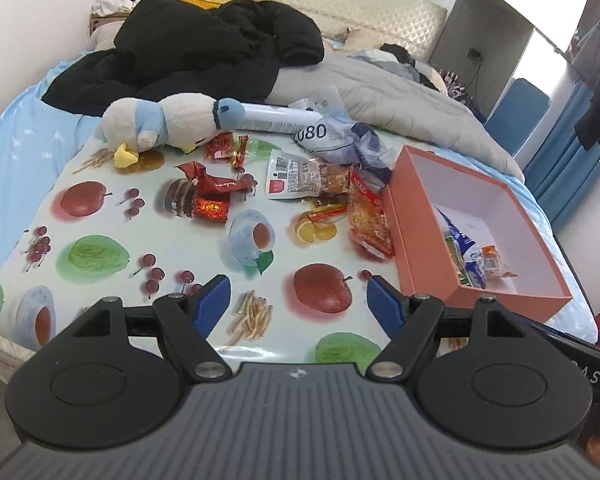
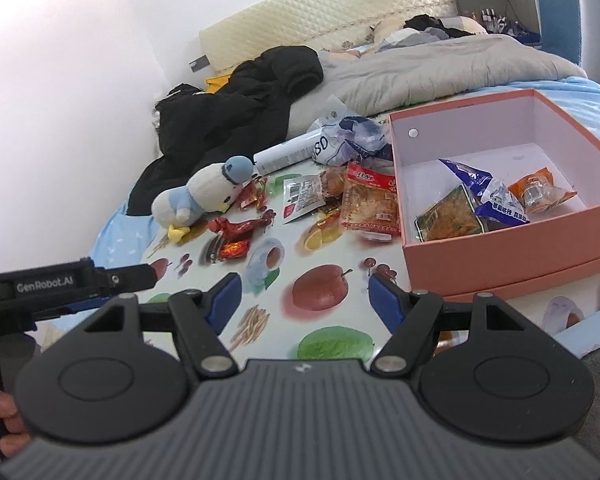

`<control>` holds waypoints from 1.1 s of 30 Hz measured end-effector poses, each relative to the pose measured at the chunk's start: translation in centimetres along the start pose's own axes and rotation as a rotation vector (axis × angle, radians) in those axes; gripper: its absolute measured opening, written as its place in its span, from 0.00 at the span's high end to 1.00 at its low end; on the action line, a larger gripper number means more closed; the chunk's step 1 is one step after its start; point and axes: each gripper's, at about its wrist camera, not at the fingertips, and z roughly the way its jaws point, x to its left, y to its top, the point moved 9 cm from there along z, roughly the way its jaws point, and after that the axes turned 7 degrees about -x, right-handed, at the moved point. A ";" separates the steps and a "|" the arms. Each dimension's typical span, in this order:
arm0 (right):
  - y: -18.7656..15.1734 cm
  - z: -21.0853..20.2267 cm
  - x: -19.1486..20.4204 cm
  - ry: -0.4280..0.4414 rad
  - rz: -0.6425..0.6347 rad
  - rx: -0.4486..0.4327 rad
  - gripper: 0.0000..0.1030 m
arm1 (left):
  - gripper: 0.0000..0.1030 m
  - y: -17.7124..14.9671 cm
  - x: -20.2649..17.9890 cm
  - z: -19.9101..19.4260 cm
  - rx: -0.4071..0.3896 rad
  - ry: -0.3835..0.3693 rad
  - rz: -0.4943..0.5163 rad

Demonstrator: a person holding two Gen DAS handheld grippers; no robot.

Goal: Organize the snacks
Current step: 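Lift both open tools up and away from the pink box, then lower both tools toward the red tea bag and red-labelled strip pack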

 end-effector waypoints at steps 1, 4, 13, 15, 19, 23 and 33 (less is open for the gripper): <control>0.0 0.6 -0.1 -0.002 0.000 0.005 0.30 | 0.23 0.1 0.1 0.5 0.005 0.002 0.001; 0.0 2.3 -0.2 -0.006 -0.002 0.022 0.30 | 0.23 0.5 0.9 2.6 0.023 0.020 0.004; 0.4 9.0 0.5 0.000 -0.061 0.071 0.31 | 0.23 2.2 4.2 9.2 0.056 0.067 -0.028; 0.3 10.7 0.7 0.005 -0.079 0.081 0.32 | 0.23 2.4 5.1 11.1 0.072 0.082 -0.034; -0.1 14.4 1.0 0.000 -0.122 0.113 0.34 | 0.23 2.4 6.8 14.3 0.098 0.097 -0.044; -0.4 18.2 1.4 -0.010 -0.164 0.133 0.35 | 0.23 2.2 8.4 17.7 0.124 0.110 -0.052; -1.8 26.5 0.5 -0.103 -0.036 0.091 0.43 | 0.24 2.3 11.9 25.2 0.141 0.128 -0.060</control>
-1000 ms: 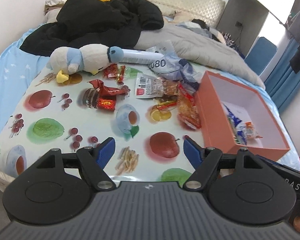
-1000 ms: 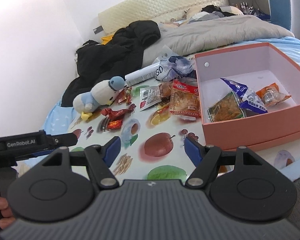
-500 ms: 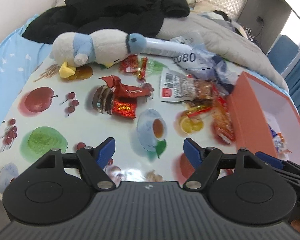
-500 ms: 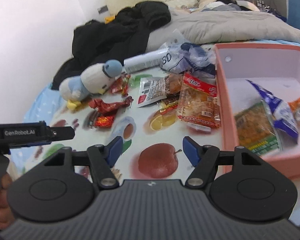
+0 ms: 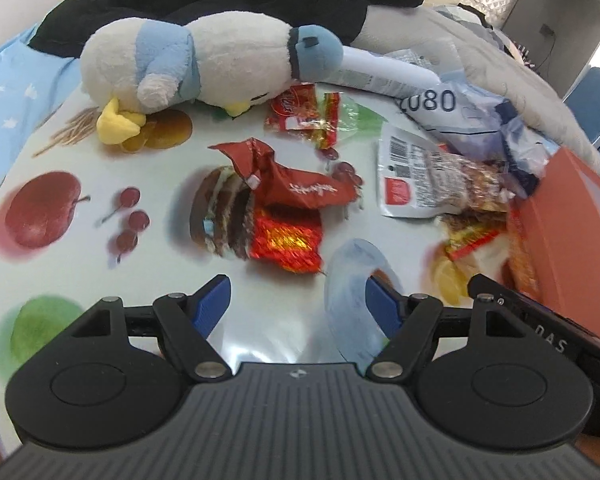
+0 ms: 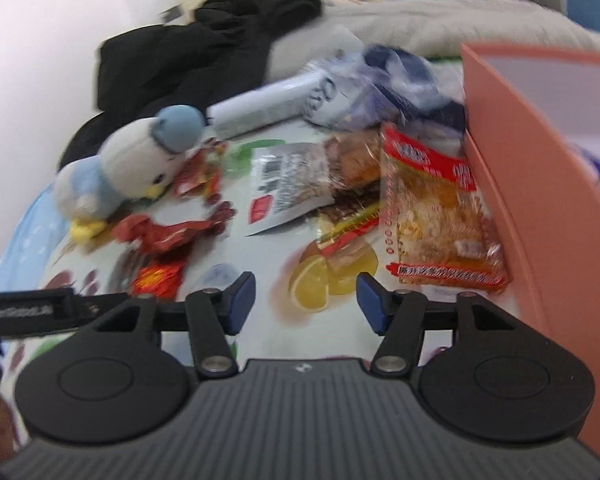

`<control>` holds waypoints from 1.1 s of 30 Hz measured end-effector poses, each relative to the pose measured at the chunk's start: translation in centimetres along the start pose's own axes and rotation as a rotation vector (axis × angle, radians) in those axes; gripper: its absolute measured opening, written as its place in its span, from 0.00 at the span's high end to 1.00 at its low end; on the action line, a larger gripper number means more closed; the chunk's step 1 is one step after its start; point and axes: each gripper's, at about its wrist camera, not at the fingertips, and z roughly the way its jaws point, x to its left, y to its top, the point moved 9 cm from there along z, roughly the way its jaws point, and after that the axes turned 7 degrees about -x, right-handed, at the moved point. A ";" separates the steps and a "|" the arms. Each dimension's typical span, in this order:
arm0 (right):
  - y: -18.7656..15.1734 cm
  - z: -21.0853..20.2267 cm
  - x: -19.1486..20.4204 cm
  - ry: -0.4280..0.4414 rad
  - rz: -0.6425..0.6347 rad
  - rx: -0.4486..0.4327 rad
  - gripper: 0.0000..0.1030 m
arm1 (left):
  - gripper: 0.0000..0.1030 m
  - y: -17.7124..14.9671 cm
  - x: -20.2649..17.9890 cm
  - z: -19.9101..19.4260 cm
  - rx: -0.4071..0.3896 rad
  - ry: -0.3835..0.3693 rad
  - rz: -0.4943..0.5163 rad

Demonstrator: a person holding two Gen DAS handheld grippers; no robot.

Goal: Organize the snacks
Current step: 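Lower both tools toward the red tea bag and red-labelled strip pack, then grasp the red-labelled strip pack with right tool while left grasps the red tea bag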

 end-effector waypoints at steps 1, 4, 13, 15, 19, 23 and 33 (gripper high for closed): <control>-0.2 0.8 -0.2 -0.025 0.013 -0.009 0.43 | 0.25 0.1 0.3 0.5 0.001 0.006 0.005; -0.7 2.7 -0.7 -0.089 0.022 -0.035 0.51 | 0.25 0.3 0.7 1.9 0.005 0.016 0.024; -0.7 5.6 -0.9 -0.199 -0.016 -0.038 0.55 | 0.31 0.4 0.2 4.7 0.018 0.024 0.107; -0.5 5.8 -0.9 -0.218 -0.009 -0.038 0.55 | 0.31 0.4 0.0 4.9 0.011 0.031 0.118; -0.2 6.3 -0.9 -0.249 0.019 -0.036 0.55 | 0.41 0.4 0.0 5.6 0.013 0.035 0.116; 0.1 6.9 -1.1 -0.295 -0.020 -0.029 0.87 | 0.44 0.7 0.0 5.7 0.001 0.039 0.110; 0.5 5.4 -1.3 -0.211 0.024 -0.005 0.97 | 0.45 0.2 0.1 4.8 0.010 0.036 0.095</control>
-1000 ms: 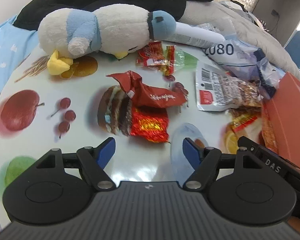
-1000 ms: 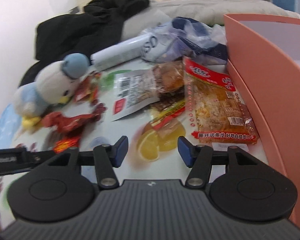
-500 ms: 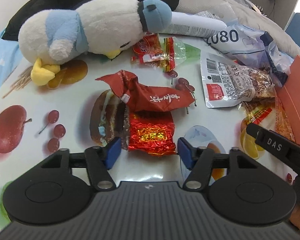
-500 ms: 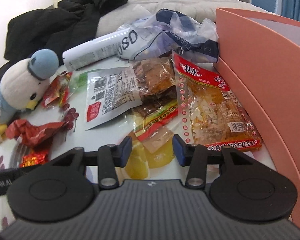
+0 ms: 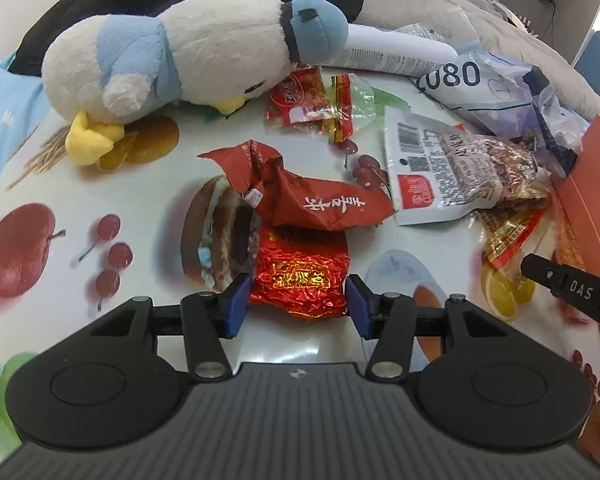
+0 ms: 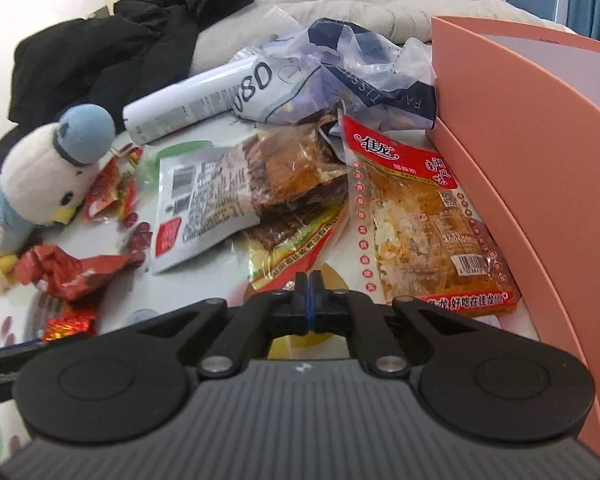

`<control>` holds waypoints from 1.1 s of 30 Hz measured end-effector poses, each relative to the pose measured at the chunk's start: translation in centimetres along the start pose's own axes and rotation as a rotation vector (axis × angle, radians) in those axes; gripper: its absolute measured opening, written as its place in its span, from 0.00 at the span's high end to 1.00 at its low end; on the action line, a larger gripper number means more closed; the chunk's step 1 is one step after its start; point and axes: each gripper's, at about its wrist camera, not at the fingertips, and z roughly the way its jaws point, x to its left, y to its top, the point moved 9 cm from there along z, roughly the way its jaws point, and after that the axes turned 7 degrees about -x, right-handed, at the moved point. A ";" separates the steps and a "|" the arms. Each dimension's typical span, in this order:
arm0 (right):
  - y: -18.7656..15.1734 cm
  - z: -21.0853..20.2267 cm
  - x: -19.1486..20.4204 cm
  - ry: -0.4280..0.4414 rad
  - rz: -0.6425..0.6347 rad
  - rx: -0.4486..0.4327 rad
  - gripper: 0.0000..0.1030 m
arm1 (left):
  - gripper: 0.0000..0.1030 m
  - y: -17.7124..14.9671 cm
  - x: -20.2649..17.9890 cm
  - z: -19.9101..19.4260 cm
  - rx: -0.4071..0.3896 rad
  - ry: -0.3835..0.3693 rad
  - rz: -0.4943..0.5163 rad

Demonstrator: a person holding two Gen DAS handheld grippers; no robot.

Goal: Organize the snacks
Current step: 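Grasp the red-labelled strip pack with right tool while left grasps the red tea bag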

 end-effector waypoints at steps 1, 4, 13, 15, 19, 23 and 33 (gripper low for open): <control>0.0 -0.3 0.1 0.010 0.002 0.003 0.97 | 0.45 -0.2 0.0 -0.3 0.000 0.000 -0.003; -0.1 -1.6 0.5 0.036 0.008 0.011 0.97 | 0.45 -0.9 0.1 -1.6 0.005 -0.002 -0.018; -2.0 -7.4 0.0 0.088 0.007 0.060 0.97 | 0.45 -3.9 0.7 -7.0 0.011 -0.011 -0.024; -2.4 -8.9 -0.4 0.090 -0.013 0.061 0.97 | 0.45 -4.7 0.9 -8.3 0.013 -0.016 -0.027; -3.8 -11.9 -1.3 0.098 -0.039 0.074 0.97 | 0.45 -6.4 1.0 -11.1 0.009 -0.021 -0.038; -5.5 -14.4 -2.5 0.099 -0.038 0.094 0.97 | 0.45 -8.6 0.8 -13.4 0.013 -0.023 -0.054; -9.5 -19.9 -5.4 0.138 -0.042 0.149 0.97 | 0.45 -14.1 -0.5 -16.9 0.052 -0.038 -0.069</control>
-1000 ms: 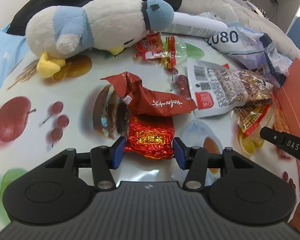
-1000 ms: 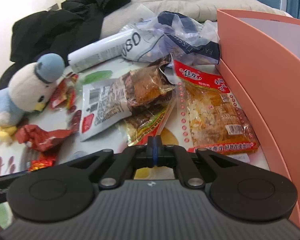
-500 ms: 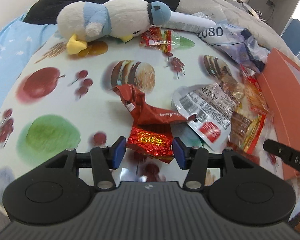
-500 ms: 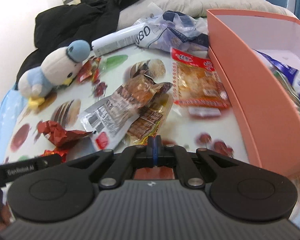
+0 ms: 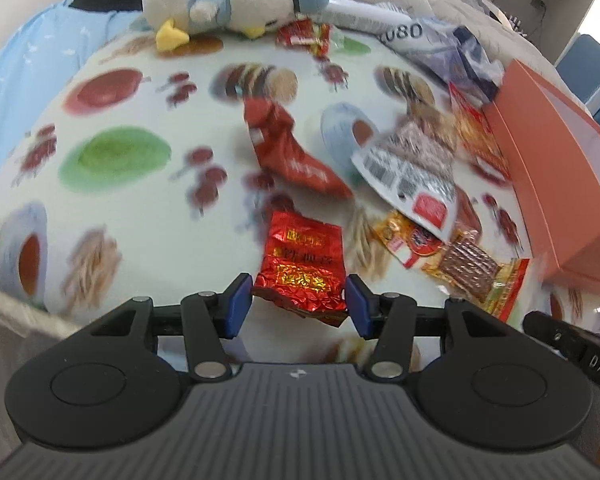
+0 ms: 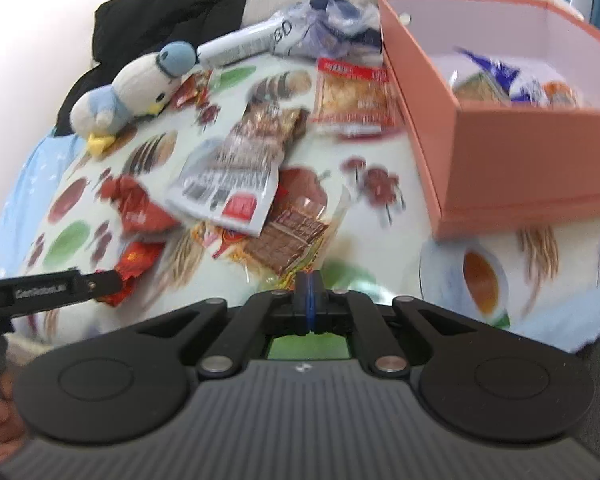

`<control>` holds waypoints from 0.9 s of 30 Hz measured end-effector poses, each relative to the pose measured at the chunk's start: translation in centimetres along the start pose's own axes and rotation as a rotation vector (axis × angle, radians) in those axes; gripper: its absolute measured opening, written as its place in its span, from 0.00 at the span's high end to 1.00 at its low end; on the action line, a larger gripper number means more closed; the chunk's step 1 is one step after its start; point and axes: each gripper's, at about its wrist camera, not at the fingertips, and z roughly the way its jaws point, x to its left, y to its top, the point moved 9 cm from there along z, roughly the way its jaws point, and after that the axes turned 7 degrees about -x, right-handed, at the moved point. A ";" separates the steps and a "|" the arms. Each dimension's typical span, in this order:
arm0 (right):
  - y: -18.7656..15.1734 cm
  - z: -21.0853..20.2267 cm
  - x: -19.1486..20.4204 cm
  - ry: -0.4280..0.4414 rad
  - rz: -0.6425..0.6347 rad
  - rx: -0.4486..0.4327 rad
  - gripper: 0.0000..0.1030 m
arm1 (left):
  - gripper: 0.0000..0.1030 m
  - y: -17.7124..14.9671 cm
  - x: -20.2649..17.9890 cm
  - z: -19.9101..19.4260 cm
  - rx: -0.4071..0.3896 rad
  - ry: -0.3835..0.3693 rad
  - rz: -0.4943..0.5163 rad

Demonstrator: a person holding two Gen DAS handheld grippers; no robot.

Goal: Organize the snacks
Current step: 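Grasp the red-labelled strip pack with right tool while left grasps the red tea bag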

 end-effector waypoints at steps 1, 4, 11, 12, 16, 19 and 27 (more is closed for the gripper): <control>-0.6 -0.3 0.0 0.007 -0.009 0.009 0.97 | 0.45 -0.5 -0.1 -0.2 0.004 -0.001 0.000; -2.2 -1.0 0.1 0.041 -0.032 0.043 0.96 | 0.45 -1.5 -0.3 -0.4 0.015 -0.002 0.001; -3.1 -1.5 0.3 0.100 -0.037 0.061 0.89 | 0.44 -2.2 -0.4 0.5 0.041 -0.007 0.010; -3.0 -1.5 0.2 0.097 -0.051 0.056 0.81 | 0.44 -2.1 -0.4 0.7 0.045 -0.007 0.012; -2.3 -1.9 -0.2 0.100 -0.079 0.010 0.37 | 0.44 -2.2 -0.5 1.2 0.053 -0.010 0.024; -1.6 -1.8 0.1 0.107 -0.154 -0.018 0.38 | 0.44 -2.2 -0.7 1.5 0.053 -0.003 0.044; -0.6 1.3 4.0 0.242 -0.487 0.024 0.21 | 0.44 -2.6 -0.9 2.1 0.068 0.009 0.093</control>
